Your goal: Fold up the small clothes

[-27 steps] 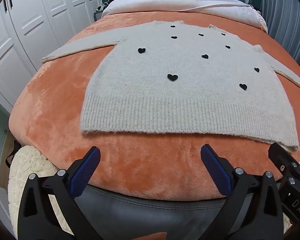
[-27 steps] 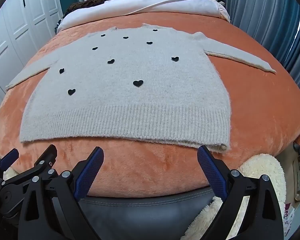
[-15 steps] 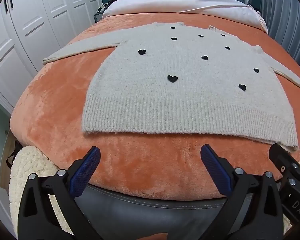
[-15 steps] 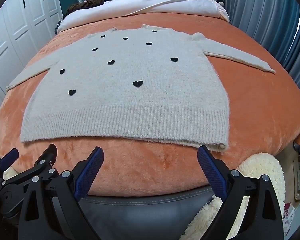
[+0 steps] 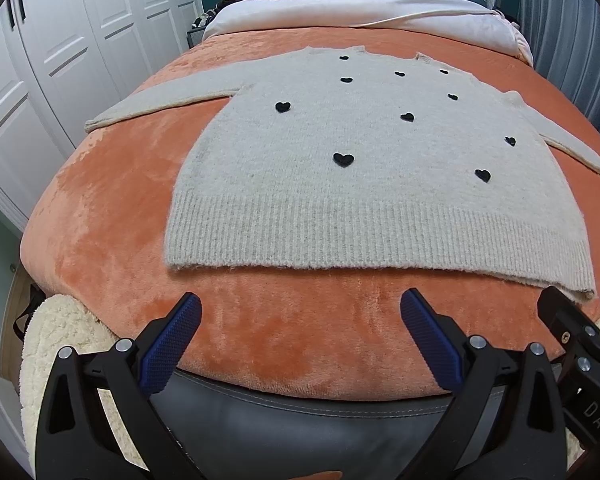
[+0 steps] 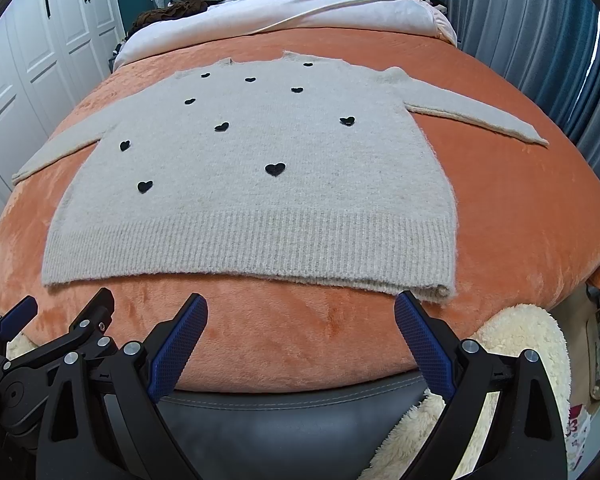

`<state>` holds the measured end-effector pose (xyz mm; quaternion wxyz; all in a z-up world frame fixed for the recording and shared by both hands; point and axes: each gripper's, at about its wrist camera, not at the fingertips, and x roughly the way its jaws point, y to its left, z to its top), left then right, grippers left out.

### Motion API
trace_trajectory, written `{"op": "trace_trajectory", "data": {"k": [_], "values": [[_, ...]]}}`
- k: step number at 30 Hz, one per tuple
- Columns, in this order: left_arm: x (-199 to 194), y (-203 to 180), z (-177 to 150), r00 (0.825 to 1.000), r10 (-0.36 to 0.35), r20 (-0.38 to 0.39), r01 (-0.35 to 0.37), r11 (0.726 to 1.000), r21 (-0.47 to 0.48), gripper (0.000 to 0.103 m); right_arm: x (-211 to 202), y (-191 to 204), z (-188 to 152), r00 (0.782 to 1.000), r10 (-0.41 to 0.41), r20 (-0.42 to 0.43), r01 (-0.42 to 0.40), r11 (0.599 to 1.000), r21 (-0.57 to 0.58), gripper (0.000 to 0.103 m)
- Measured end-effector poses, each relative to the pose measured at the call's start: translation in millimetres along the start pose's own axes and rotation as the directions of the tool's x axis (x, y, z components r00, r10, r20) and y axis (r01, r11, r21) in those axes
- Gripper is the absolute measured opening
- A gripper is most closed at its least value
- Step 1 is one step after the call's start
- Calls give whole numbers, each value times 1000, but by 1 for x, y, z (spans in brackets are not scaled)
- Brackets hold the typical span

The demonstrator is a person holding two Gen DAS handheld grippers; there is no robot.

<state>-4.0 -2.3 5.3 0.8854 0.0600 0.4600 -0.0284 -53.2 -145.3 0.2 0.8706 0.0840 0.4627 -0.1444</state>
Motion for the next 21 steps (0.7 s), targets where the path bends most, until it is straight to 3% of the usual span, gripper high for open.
{"op": "trace_trajectory", "data": {"k": [21], "values": [[-1, 0, 0, 1000, -5, 2, 5, 1000, 0, 97, -5, 0, -2, 1000, -12, 12, 12, 1000, 3, 93]]}}
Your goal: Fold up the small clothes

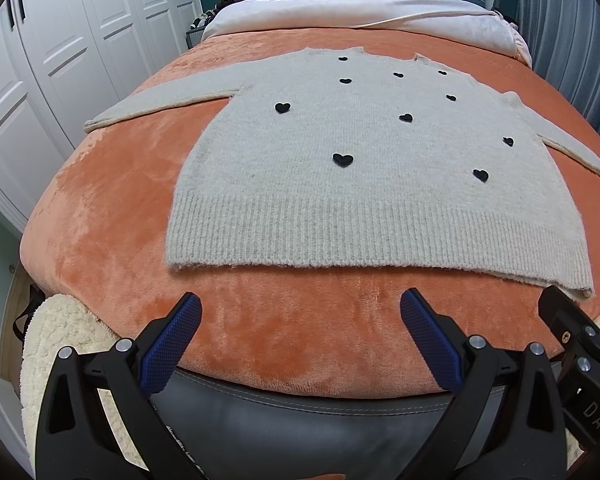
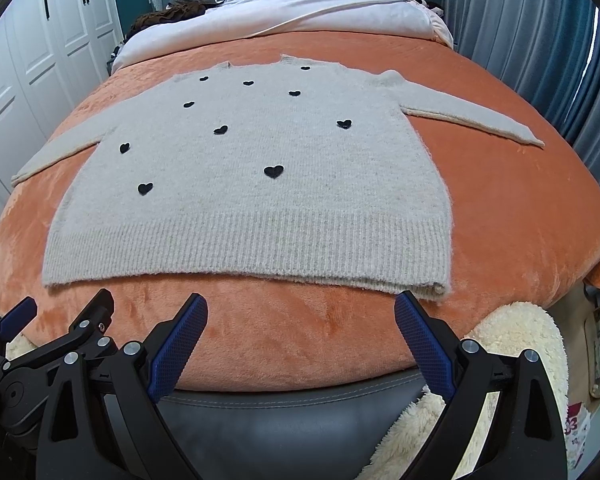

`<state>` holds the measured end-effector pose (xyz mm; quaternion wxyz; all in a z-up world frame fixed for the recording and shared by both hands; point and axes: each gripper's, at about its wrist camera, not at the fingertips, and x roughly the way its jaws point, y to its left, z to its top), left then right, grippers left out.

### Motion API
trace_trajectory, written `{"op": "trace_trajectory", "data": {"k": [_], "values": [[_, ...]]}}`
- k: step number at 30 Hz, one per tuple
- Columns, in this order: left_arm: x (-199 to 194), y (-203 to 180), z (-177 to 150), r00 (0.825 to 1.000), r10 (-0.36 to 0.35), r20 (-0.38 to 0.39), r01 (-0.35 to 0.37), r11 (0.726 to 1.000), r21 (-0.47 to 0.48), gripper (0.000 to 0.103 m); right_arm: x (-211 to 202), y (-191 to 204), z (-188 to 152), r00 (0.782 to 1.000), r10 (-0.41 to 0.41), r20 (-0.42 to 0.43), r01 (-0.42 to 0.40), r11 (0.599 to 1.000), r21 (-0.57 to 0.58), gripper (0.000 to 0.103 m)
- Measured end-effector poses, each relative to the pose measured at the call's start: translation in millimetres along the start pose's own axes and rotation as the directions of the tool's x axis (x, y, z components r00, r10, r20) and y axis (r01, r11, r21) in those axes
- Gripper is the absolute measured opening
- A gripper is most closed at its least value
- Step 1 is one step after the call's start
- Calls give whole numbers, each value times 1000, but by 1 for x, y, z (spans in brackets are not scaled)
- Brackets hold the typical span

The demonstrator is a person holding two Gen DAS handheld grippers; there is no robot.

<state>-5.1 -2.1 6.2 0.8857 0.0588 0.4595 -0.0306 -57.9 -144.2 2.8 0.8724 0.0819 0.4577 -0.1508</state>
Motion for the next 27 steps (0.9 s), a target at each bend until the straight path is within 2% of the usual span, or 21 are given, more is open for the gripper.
{"op": "trace_trajectory", "data": {"k": [27], "values": [[-1, 0, 0, 1000, 2, 2, -2, 1000, 3, 97, -1, -2, 0, 1000, -2, 3, 2, 1000, 5, 93]]}}
